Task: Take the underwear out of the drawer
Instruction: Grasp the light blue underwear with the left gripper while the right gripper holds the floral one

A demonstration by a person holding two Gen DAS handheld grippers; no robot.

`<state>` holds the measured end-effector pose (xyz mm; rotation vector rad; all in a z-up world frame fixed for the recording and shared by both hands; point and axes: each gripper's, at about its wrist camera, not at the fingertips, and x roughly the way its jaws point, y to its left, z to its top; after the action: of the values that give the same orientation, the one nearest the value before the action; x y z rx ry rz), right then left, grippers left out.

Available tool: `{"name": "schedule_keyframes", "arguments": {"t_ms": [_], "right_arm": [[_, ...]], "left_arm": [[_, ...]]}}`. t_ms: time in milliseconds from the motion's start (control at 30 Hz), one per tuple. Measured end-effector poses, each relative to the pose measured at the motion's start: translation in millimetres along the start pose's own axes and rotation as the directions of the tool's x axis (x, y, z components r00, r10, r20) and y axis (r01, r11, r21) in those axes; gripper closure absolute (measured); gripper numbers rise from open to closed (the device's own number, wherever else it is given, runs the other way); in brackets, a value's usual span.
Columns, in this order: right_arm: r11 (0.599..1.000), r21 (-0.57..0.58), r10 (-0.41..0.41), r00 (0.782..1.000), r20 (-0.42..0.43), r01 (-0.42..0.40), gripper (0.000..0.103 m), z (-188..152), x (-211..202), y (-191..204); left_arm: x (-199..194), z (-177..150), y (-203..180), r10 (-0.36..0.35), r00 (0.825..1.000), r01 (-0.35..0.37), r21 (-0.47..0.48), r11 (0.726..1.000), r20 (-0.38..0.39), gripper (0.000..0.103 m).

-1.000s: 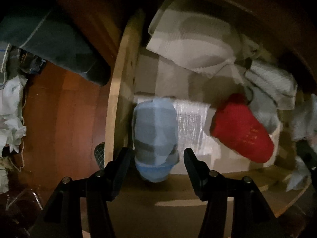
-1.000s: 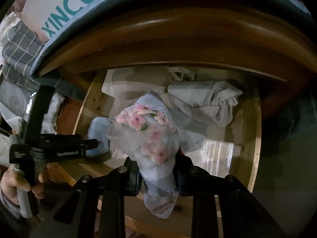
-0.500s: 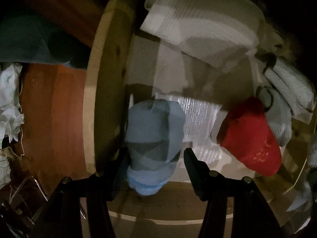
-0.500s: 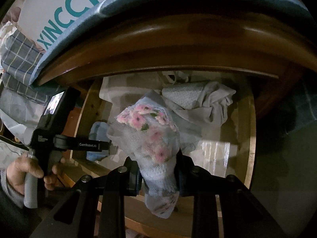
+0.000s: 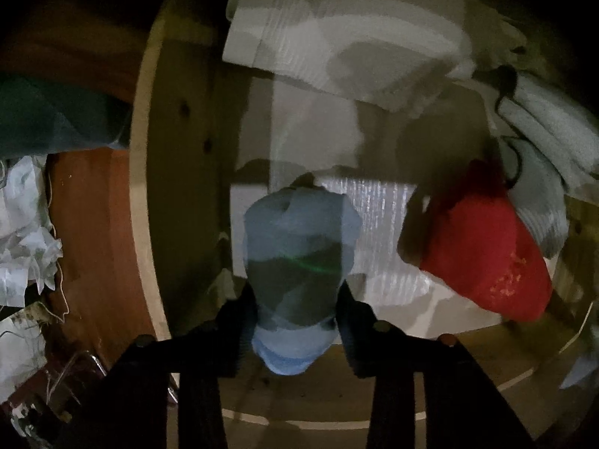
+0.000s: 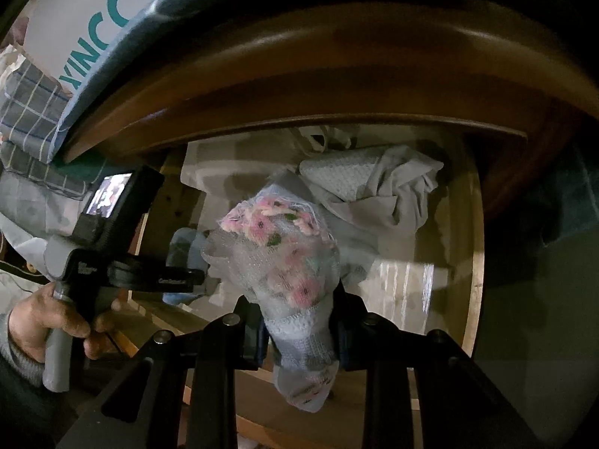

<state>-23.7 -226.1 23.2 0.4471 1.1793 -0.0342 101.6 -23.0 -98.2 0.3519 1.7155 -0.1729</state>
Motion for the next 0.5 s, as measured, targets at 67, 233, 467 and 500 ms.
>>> {"name": "schedule_keyframes", "arguments": {"t_ms": [67, 233, 467, 500], "right_arm": [[1.000, 0.000, 0.000, 1.000, -0.004, 0.000, 0.077, 0, 2, 1], [1.000, 0.011, -0.018, 1.000, -0.008, 0.018, 0.077, -1, 5, -1], [0.999, 0.028, -0.033, 0.999, -0.005, 0.033, 0.077, -4, 6, -6], [0.999, 0.032, -0.034, 0.999, -0.001, 0.034, 0.077, -3, 6, -6]], "left_arm": [[-2, -4, 0, -0.002, 1.000, 0.002, 0.002, 1.000, 0.014, 0.067], [-17, -21, 1, -0.040, 0.997, 0.039, 0.022, 0.999, 0.066, 0.068], [-53, -46, 22, -0.112, 0.981, 0.105, 0.054, 0.993, 0.159, 0.068], [-59, -52, 25, -0.119, 0.977, 0.111, 0.055, 0.992, 0.176, 0.068]]}}
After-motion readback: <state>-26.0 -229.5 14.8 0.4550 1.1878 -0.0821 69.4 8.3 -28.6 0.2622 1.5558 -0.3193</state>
